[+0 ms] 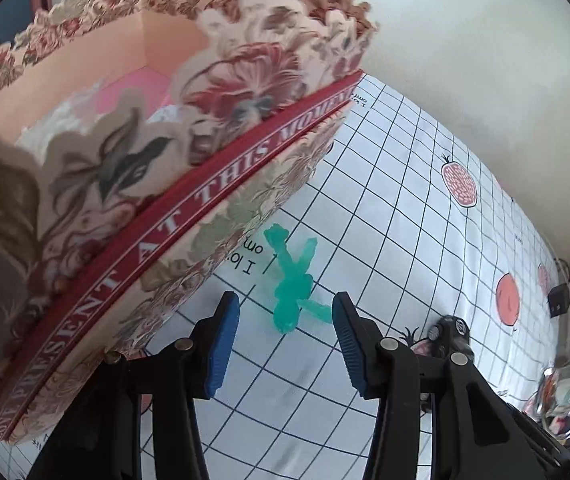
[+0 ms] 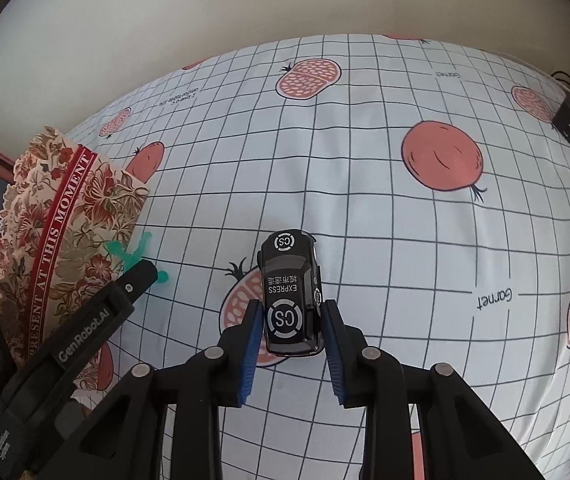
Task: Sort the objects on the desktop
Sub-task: 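Grasp the black toy car with the right tool while the left tool approaches the green toy, then grasp the green toy figure with the left tool while the right tool holds the car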
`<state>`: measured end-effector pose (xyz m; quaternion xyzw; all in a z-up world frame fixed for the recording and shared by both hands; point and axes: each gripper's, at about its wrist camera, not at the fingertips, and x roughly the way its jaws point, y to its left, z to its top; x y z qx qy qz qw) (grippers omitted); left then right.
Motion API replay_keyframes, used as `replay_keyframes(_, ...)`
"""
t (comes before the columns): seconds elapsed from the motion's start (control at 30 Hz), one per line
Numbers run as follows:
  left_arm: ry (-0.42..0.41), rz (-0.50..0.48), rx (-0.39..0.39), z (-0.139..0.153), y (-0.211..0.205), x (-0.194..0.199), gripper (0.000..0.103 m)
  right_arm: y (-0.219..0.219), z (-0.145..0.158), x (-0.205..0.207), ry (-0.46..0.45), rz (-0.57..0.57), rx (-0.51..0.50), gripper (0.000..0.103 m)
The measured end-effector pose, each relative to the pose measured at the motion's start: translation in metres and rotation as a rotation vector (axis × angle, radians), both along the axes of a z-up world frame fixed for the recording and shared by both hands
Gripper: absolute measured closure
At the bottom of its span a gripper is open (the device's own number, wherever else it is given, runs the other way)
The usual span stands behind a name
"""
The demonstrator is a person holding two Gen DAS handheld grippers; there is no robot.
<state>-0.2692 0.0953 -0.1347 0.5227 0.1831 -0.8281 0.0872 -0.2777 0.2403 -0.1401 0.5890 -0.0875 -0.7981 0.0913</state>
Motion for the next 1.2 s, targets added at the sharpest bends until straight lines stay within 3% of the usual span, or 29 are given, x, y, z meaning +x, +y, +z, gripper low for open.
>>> replay_keyframes(0.23,0.034,-0.067,-0.069,-0.002,0.008,-0.015,0.055,0.013,0.000,0.014,0.016,-0.060,-0.033,0.071)
replay_keyframes(0.4,0.033,-0.091,-0.137,-0.004,0.008,-0.021,0.073,0.012,0.001,0.016,0.022,-0.084,-0.025,0.071)
replay_keyframes(0.57,0.027,-0.155,-0.244,-0.002,0.015,-0.009,0.076,0.003,0.001,0.017,0.034,-0.100,0.030,0.071)
replay_keyframes(0.77,0.017,-0.178,-0.216,-0.003,0.010,-0.014,0.077,0.000,0.001,0.020,0.024,-0.170,0.053,0.071)
replay_keyframes(0.87,0.000,-0.198,-0.165,0.000,0.004,-0.011,0.077,0.001,0.000,0.024,0.013,-0.223,0.018,0.071)
replay_keyframes(1.2,-0.080,-0.340,-0.141,0.010,0.008,0.019,0.077,0.002,0.002,0.051,-0.013,-0.305,-0.060,0.072)
